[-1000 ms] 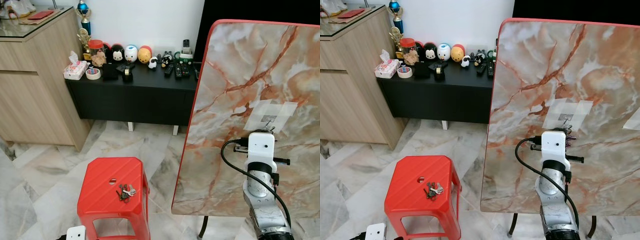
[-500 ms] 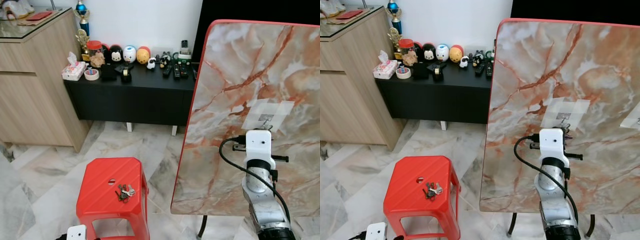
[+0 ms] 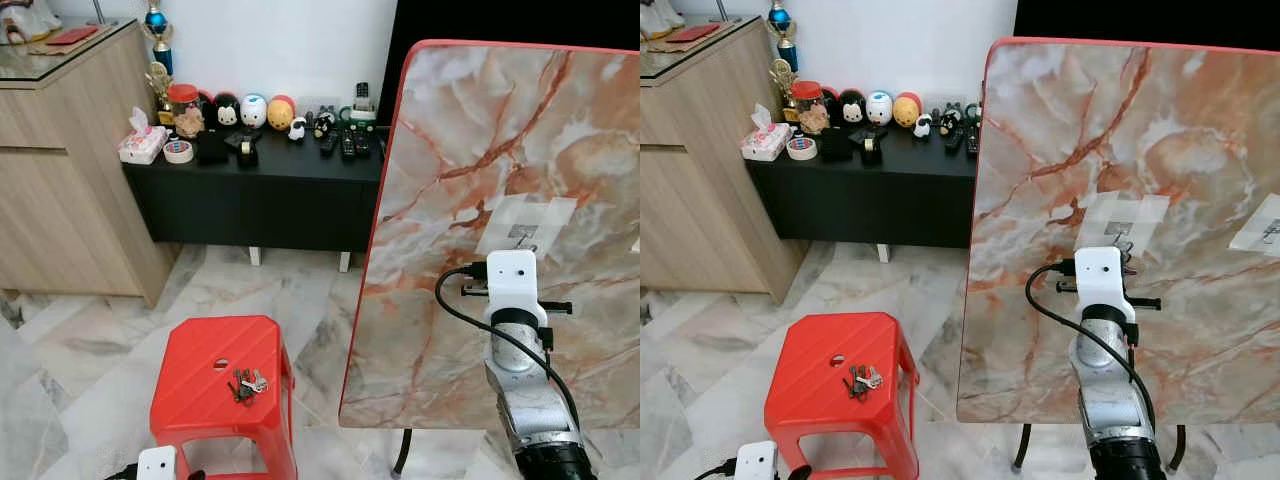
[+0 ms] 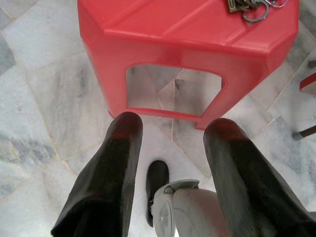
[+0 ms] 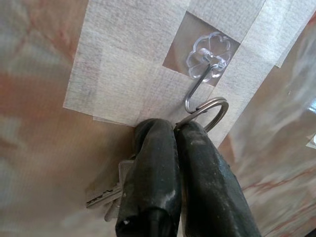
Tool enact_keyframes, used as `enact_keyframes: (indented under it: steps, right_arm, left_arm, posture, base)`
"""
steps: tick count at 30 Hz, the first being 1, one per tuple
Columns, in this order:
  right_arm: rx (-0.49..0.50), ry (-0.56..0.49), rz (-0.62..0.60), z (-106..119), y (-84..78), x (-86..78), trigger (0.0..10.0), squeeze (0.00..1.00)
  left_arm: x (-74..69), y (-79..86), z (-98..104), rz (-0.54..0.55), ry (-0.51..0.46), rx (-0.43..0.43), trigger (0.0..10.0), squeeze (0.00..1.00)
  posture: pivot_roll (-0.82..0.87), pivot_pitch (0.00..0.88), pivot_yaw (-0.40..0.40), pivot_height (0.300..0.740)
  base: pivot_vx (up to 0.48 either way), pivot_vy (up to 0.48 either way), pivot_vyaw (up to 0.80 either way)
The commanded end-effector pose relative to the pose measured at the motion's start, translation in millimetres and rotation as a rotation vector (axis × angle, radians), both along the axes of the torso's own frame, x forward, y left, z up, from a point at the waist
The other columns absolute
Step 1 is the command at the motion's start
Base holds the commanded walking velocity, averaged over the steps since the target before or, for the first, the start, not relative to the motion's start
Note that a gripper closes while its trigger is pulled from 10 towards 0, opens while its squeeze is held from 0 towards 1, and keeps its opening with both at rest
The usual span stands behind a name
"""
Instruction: Hang keys on a hook
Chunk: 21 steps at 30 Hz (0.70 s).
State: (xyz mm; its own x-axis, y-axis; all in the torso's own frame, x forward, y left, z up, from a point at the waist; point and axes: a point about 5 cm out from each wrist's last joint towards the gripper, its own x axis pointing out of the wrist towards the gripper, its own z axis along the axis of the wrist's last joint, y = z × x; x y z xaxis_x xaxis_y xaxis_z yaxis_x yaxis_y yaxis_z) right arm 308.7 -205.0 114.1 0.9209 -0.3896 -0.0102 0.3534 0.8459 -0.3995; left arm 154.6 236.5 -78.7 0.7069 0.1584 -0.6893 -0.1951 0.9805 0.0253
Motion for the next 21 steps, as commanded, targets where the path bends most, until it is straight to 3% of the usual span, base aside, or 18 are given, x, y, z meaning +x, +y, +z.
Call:
enact_keyframes:
  steps: [1, 21]
  right_arm:
    - [0.0, -0.01, 0.015, 7.6, 1.7, 3.2, 10.0, 0.0]
    - [0.051, 0.065, 0.049, 4.9, 6.0, 5.2, 10.0, 0.0]
  left_arm:
    - [-2.8, 0.6, -1.8, 0.005, 0.023, -0.002, 10.0, 0.0]
    - [-2.8, 0.7, -1.8, 0.005, 0.023, -0.002, 10.0, 0.0]
  posture:
    - [0.05, 0.0, -0.068, 0.74]
    - [0.05, 0.0, -0.069, 0.74]
  base:
    - [0.0, 0.0, 0.0]
    - [0.0, 0.0, 0.0]
